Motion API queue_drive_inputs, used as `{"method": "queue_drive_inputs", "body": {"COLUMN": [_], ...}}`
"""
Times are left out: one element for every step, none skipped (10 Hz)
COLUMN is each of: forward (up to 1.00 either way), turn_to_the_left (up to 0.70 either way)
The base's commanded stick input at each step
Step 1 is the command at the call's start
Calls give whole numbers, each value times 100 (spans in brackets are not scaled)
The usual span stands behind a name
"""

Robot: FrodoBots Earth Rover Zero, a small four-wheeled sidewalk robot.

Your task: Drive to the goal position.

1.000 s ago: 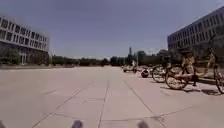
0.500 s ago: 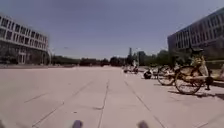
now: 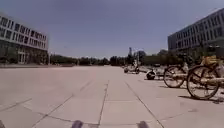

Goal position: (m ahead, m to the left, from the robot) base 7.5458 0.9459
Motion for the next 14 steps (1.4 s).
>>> {"method": "queue_drive_inputs", "body": {"forward": [85,85,85,85,85,85,85,85,85,85,85,85,85,85], "turn_to_the_left": [0,0,0,0,0,0,0,0,0,0,0,0,0,0]}}
